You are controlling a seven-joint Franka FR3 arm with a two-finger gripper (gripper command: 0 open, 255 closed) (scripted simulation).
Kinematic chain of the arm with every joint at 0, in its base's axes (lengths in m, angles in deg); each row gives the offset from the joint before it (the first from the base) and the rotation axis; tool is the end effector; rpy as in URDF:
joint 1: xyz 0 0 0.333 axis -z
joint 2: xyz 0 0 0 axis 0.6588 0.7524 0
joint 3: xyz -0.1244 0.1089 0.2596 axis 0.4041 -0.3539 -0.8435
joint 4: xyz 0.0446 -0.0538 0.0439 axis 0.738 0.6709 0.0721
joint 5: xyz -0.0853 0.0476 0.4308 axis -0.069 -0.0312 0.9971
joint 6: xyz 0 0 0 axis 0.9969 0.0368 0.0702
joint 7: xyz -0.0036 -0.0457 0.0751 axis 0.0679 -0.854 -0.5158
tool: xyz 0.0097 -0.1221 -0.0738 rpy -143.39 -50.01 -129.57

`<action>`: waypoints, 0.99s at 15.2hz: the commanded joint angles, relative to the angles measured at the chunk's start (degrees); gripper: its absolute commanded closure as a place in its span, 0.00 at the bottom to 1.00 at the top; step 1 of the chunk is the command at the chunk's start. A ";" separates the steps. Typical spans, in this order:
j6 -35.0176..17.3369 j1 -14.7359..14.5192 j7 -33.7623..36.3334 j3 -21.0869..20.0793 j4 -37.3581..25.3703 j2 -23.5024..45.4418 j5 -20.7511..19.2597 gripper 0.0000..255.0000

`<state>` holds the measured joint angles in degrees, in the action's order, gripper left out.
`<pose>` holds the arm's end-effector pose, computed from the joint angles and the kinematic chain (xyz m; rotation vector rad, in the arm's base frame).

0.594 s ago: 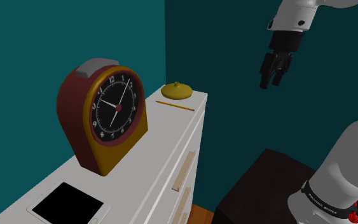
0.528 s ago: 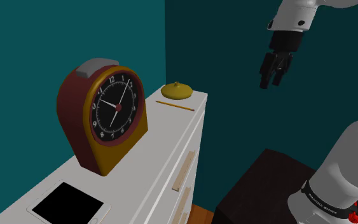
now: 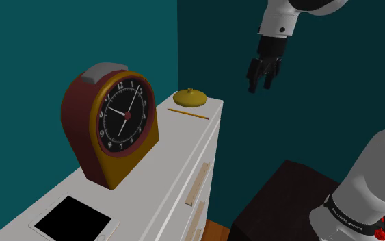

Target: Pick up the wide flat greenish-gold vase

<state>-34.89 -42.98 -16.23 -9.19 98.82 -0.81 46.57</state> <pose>0.4244 0.0402 0.5248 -3.0427 0.0881 0.0393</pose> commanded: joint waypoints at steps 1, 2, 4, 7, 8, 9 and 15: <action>-1.94 -0.04 0.02 -0.44 -3.09 4.48 -0.40 0.00; -2.87 -0.09 0.16 -0.74 -4.52 6.58 -0.59 0.00; -4.52 -0.17 0.49 -1.33 -7.58 10.80 -1.04 0.00; -6.47 -0.31 1.10 -2.17 -12.70 17.14 -1.92 0.00; -6.97 -0.36 1.33 -2.44 -14.56 19.26 -2.27 0.00; -7.40 -0.42 1.57 -2.69 -16.49 21.39 -2.65 0.00; -8.37 -1.07 3.20 -3.94 -29.87 34.45 -5.43 0.00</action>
<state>-43.16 -43.97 -13.18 -13.01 71.14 31.54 41.64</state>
